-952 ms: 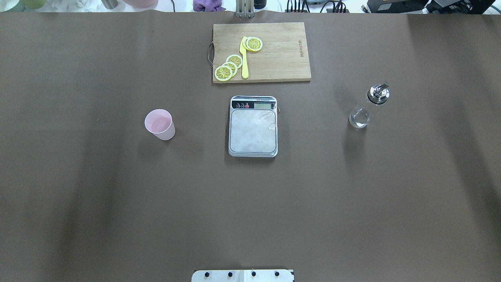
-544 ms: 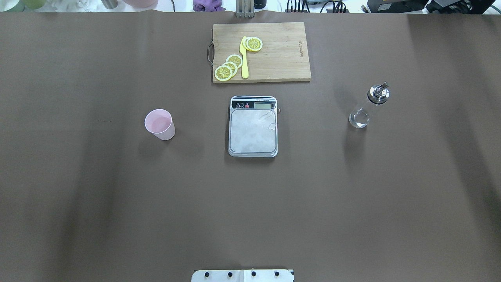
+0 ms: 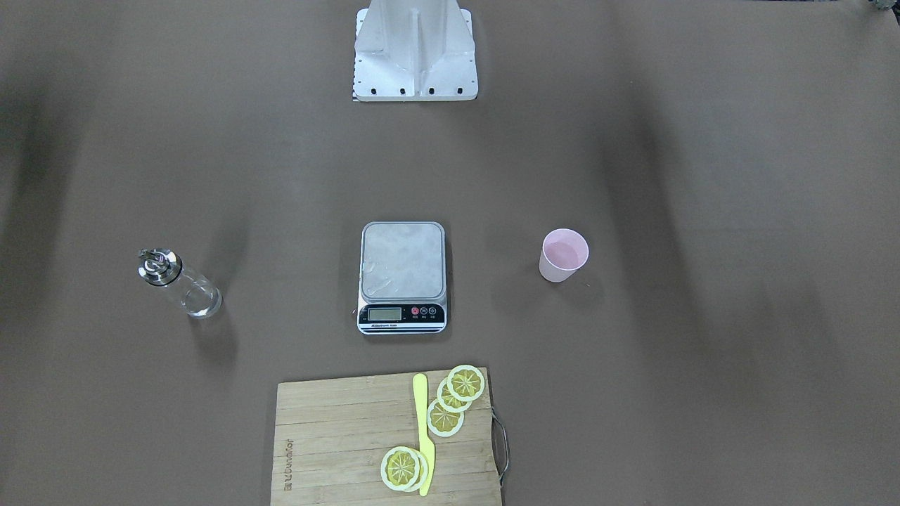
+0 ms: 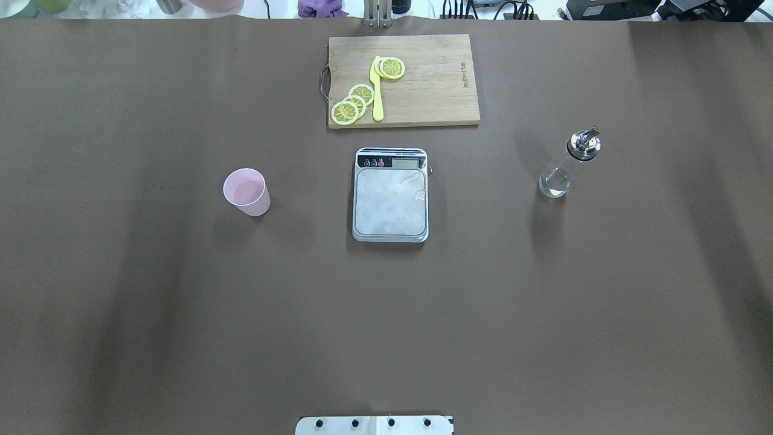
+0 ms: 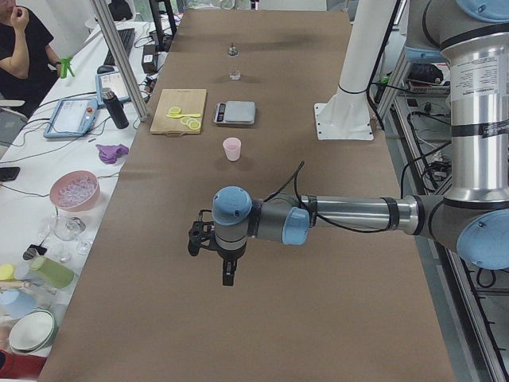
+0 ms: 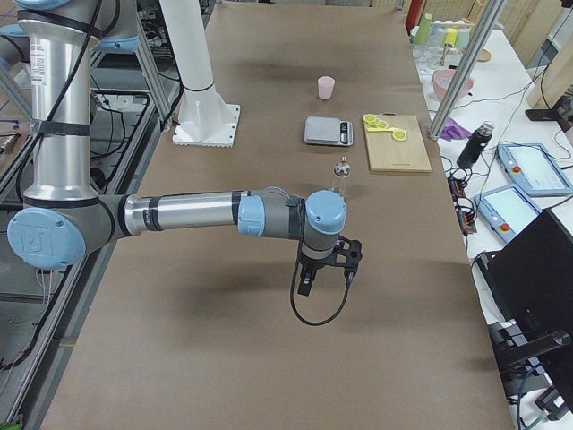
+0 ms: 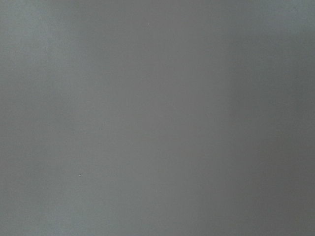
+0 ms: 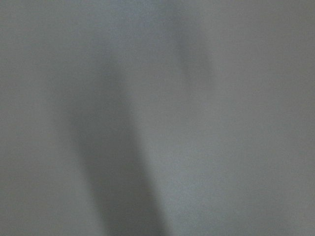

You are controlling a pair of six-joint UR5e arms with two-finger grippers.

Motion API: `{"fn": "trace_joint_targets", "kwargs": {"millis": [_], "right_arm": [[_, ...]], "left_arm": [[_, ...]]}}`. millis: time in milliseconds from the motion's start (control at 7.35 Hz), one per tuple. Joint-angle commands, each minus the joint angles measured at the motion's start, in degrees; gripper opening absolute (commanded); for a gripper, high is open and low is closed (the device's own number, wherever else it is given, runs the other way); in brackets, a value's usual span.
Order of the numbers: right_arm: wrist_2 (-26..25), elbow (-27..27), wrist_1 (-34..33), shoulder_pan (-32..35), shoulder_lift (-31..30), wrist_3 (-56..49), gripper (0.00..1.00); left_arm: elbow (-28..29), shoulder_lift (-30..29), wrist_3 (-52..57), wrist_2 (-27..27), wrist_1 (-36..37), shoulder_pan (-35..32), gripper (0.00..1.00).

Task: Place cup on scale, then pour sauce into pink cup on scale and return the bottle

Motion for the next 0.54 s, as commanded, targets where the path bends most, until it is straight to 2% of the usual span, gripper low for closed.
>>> {"fn": "trace_joint_targets", "kwargs": {"millis": [0,408], "right_arm": [[-0.40,-0.09,0.02,-0.12,0.72,0.00,1.00],[-0.14,0.09,0.02,-0.38,0.90,0.09,1.00]], "left_arm": [[-0.10,-0.64,-0.03,-0.08,-0.31,0.11,0.98],[-0.62,-0.91,-0.30,-0.08,-0.40,0.20,0.98]]}}
